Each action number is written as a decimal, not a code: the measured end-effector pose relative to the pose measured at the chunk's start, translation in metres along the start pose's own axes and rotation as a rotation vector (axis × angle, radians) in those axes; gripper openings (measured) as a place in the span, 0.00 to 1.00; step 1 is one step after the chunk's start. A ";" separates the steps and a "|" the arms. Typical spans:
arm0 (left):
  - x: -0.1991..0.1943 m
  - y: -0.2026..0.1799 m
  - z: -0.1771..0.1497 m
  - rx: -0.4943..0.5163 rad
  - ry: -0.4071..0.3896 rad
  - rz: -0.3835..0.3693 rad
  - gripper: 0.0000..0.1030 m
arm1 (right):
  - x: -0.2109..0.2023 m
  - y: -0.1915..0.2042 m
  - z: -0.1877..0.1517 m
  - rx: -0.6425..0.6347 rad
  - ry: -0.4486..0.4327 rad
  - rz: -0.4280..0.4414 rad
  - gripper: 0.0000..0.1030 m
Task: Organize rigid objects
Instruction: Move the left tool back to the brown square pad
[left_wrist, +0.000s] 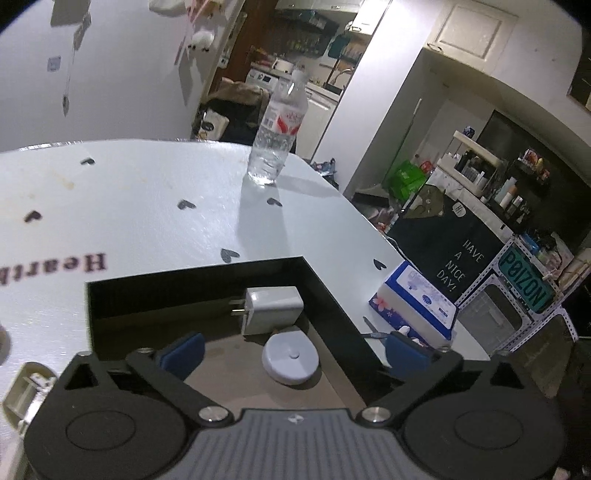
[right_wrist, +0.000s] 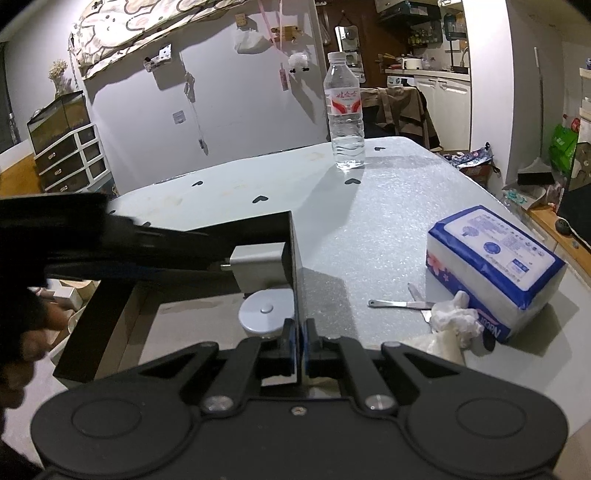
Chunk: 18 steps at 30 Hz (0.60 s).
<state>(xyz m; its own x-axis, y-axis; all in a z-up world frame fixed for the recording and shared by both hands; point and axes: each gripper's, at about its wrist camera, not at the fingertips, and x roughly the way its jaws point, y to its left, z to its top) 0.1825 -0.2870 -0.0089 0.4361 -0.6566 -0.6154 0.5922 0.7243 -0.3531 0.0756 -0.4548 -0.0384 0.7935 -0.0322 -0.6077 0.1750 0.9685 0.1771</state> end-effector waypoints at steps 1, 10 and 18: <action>-0.004 0.000 -0.001 0.006 -0.003 0.005 1.00 | 0.000 0.000 0.000 -0.001 0.000 -0.001 0.04; -0.048 -0.003 -0.019 0.056 -0.070 0.041 1.00 | 0.000 0.000 0.000 -0.004 0.001 -0.003 0.04; -0.092 0.004 -0.048 0.080 -0.190 0.125 1.00 | 0.000 0.001 -0.003 -0.008 -0.022 -0.018 0.04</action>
<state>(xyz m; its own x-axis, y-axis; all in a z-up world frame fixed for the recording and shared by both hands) 0.1119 -0.2138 0.0125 0.6249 -0.5958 -0.5046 0.5737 0.7887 -0.2207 0.0741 -0.4532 -0.0400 0.8026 -0.0553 -0.5940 0.1849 0.9697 0.1595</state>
